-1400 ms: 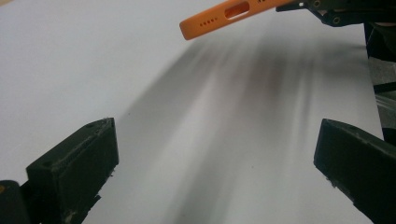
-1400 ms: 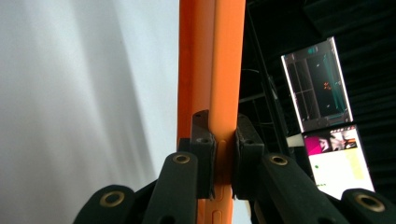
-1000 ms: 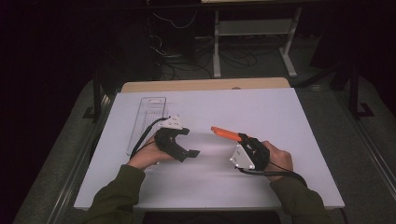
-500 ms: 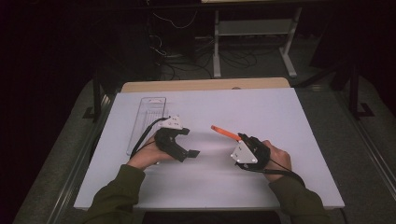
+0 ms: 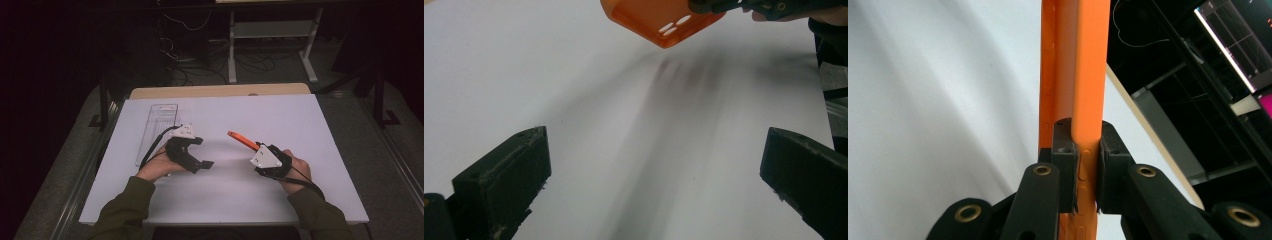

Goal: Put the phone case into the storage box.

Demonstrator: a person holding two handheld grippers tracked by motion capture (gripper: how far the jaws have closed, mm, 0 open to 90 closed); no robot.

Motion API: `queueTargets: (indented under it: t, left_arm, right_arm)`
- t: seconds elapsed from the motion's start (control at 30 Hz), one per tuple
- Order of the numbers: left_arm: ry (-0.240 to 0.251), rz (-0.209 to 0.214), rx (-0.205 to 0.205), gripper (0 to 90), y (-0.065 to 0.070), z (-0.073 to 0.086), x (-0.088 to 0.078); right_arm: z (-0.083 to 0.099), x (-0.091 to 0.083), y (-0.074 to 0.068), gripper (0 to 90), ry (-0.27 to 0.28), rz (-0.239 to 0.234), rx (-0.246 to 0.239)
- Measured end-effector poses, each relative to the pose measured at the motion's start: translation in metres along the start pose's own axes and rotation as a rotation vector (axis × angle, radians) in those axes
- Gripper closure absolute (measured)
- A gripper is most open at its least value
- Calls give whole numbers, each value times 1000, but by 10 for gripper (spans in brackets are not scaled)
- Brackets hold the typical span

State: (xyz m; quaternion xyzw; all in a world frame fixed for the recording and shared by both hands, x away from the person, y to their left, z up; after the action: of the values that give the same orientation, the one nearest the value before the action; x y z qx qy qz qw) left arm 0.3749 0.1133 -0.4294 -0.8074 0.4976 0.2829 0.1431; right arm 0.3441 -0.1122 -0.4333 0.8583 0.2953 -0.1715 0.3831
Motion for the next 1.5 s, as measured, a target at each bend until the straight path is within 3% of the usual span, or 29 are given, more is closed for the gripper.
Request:
queueTargets:
  t: [0.5,0.93,1.27,1.5]
  left_arm:
    - [11,7,-15,0,1,-1,-1]
    - [8,4,-3,0,0,-1,-1]
    - [6,4,-4,0,0,-1,-1]
    - [6,2,-5,0,1,-1,0]
  right_arm:
    - [1,0,5,801,24,-52,110]
    - [2,-1,11,801,71,-120,332]
    - [6,0,19,801,119,-176,452]
    - [11,-1,22,800,137,-218,578]
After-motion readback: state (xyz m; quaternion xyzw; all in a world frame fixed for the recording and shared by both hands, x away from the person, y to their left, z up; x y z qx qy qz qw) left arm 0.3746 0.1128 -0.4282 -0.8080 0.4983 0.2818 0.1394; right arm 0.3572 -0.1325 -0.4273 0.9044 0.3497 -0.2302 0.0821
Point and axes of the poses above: each handheld gripper's, and its own axes: x roughly forward along the jaws, z roughly out of its underside, y roughly to its right, the point moved 6 cm from there along x, roughly forward along the jaws, and after that the axes turned 8 degrees about -z, right-handed, at the moved point
